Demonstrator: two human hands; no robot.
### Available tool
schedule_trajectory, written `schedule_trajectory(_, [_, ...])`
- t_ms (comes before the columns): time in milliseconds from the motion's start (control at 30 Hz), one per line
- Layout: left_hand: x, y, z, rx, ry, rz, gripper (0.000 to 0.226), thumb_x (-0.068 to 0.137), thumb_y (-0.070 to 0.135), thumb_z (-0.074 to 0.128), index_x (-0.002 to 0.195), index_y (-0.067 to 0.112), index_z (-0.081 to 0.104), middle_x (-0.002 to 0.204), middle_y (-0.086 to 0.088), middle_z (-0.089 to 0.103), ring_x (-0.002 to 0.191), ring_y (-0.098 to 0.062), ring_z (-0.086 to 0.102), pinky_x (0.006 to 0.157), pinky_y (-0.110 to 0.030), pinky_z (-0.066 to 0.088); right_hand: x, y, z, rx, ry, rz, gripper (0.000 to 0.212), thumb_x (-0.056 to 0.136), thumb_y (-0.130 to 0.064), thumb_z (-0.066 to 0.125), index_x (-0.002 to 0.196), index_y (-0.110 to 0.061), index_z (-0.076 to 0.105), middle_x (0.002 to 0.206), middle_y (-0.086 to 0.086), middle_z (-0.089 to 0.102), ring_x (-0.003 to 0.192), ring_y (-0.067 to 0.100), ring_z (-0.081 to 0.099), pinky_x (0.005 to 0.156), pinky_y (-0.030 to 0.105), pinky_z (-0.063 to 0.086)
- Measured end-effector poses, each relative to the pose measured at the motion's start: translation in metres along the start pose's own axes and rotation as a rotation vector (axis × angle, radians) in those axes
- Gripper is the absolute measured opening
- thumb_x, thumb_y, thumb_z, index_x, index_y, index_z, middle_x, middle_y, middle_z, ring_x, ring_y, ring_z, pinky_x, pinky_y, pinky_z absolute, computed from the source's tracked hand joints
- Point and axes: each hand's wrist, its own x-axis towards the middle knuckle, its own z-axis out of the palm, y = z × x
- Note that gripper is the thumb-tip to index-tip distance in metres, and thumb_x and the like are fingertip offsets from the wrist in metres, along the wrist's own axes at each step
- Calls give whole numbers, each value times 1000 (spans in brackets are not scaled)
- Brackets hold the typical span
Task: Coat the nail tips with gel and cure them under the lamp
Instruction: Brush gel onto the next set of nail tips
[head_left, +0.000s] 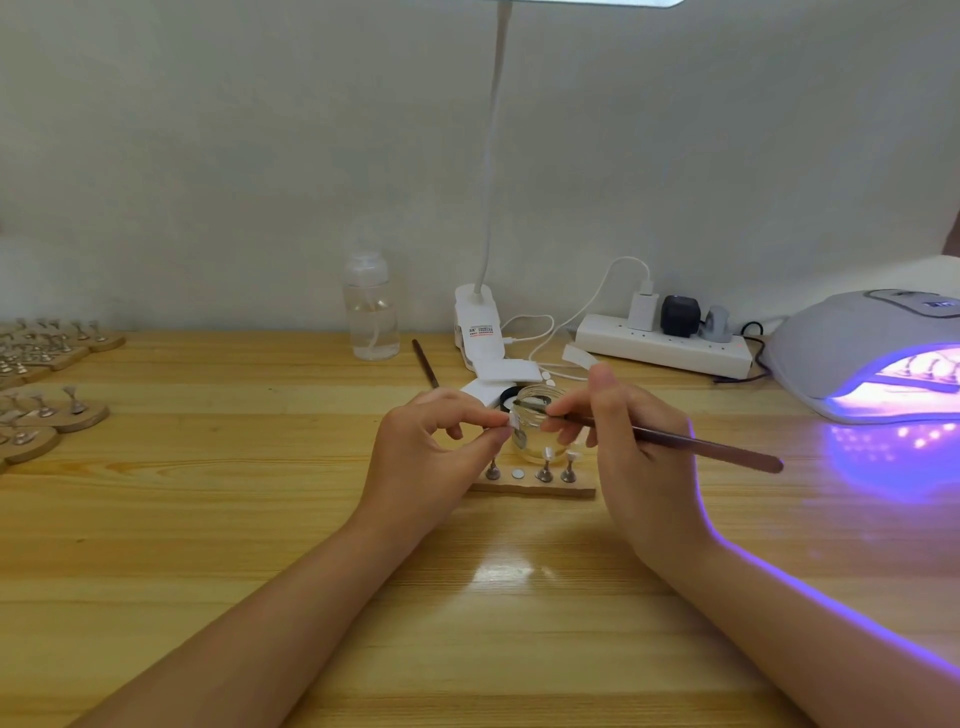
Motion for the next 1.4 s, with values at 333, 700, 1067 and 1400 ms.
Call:
schedule_trajectory(333, [1, -1, 0, -2, 5, -2, 27, 68, 8, 77, 70, 34, 69, 72, 5, 67, 71, -16, 51, 63, -9, 37, -3, -1, 1, -1, -21, -10, 39, 90, -35, 47, 60, -17, 65, 58, 6, 64, 52, 9, 59, 53, 16, 46])
schedule_trajectory(700, [1, -2, 0, 9, 16, 5, 28, 69, 9, 76, 71, 36, 67, 71, 12, 66, 67, -5, 49, 64, -8, 38, -4, -1, 1, 33, 4, 5, 46, 86, -42, 42, 58, -12, 65, 56, 6, 64, 48, 9, 58, 51, 17, 47])
schedule_trajectory(1067, [1, -1, 1, -55, -18, 13, 23, 74, 5, 70, 86, 24, 69, 80, 8, 64, 74, 2, 56, 65, -6, 42, -3, 1, 0, 21, 4, -59, 41, 88, -36, 37, 67, -14, 65, 61, -1, 66, 57, 3, 58, 56, 9, 41])
schedule_trajectory(1400, [2, -3, 1, -23, 19, 33, 28, 71, 6, 72, 80, 33, 68, 78, 13, 66, 72, -2, 57, 69, -7, 42, -3, -2, 0, 39, -3, -10, 42, 84, -43, 41, 60, -17, 64, 55, 1, 64, 49, 9, 59, 51, 16, 46])
